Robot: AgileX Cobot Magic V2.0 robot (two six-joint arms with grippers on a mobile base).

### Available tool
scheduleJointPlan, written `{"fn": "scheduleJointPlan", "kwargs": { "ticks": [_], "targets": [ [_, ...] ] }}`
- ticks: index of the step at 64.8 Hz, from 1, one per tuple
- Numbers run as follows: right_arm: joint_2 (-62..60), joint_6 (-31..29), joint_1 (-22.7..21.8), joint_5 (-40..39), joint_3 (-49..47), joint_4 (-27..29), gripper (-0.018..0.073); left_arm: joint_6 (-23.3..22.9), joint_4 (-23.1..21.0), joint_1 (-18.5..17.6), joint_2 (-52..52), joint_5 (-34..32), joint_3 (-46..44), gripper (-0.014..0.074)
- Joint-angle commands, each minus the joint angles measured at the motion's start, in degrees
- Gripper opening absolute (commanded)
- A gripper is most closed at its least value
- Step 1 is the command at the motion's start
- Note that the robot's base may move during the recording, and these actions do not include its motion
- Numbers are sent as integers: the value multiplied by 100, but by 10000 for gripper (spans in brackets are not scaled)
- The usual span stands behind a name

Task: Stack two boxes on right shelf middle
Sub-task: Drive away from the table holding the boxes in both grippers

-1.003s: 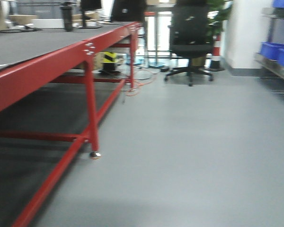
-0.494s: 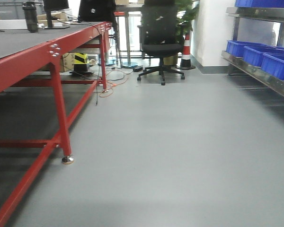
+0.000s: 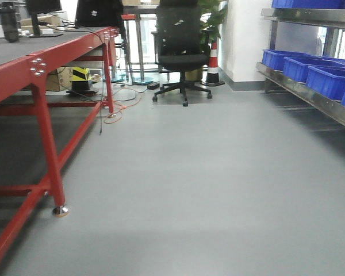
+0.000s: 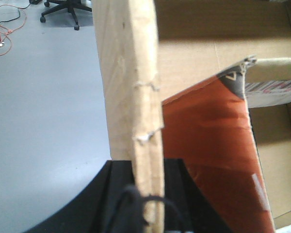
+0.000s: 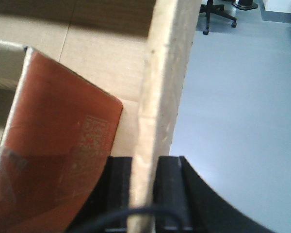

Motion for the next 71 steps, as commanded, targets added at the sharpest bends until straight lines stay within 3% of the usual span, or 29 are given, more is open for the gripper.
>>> {"fn": "scheduleJointPlan", "kwargs": {
  "ticks": [1,71],
  "targets": [
    [-56,-60,-46,-224,-53,-218,-154,22,168,33,-82,-377,-45,-111],
    [-56,-60,-46,-251,-53,-218,-154,22,168,33,-82,-377,-45,-111]
  ]
}}
